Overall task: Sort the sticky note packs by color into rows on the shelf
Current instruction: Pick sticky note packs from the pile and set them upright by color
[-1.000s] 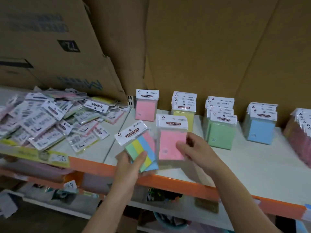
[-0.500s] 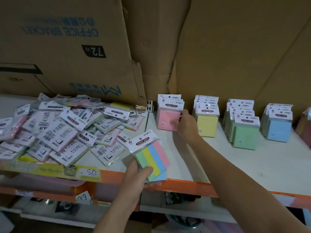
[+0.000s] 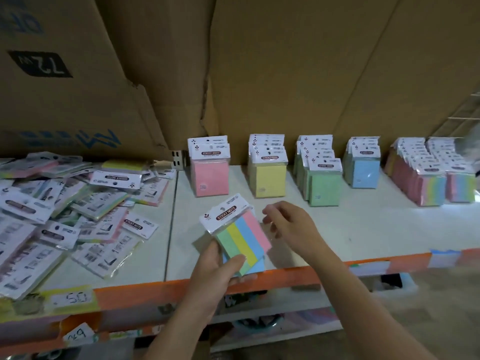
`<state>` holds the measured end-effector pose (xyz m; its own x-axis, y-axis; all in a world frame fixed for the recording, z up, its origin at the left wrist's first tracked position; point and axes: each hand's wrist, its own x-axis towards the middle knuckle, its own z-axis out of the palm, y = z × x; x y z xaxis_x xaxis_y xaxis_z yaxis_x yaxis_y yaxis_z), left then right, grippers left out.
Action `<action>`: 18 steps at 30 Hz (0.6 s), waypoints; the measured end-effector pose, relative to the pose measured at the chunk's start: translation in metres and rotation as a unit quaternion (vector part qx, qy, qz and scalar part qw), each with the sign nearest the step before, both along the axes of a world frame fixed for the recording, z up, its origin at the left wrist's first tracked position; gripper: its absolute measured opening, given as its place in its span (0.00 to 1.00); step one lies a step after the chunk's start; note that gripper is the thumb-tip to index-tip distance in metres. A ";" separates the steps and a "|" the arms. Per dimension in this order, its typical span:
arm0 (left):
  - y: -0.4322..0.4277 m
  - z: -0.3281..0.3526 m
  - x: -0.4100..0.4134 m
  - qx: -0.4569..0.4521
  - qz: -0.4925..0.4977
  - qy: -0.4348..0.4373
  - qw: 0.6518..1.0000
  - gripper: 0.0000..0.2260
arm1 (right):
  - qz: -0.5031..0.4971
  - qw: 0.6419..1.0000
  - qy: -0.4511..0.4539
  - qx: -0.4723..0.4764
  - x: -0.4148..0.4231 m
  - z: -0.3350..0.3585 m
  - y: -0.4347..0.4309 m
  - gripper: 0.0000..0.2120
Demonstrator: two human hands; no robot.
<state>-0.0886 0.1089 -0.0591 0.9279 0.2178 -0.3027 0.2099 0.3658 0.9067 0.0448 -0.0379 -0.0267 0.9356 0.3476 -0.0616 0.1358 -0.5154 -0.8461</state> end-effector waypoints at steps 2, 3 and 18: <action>-0.019 0.002 0.012 0.015 -0.025 -0.003 1.000 0.17 | -0.012 1.000 0.019 0.007 -0.010 0.003 -0.036 0.09; -0.030 0.004 0.019 0.026 -0.037 -0.005 0.999 0.17 | -0.019 0.999 0.028 0.018 -0.013 0.004 -0.054 0.09; -0.295 0.018 0.112 0.145 -0.046 -0.009 0.988 0.14 | -0.060 0.993 0.036 0.097 0.044 -0.007 -0.331 0.02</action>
<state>0.0236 -0.1863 -0.0412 0.9525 0.2068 -0.2235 0.2136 0.0693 0.9745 0.0886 -0.3686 -0.0333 0.9668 0.2449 -0.0732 0.0179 -0.3505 -0.9364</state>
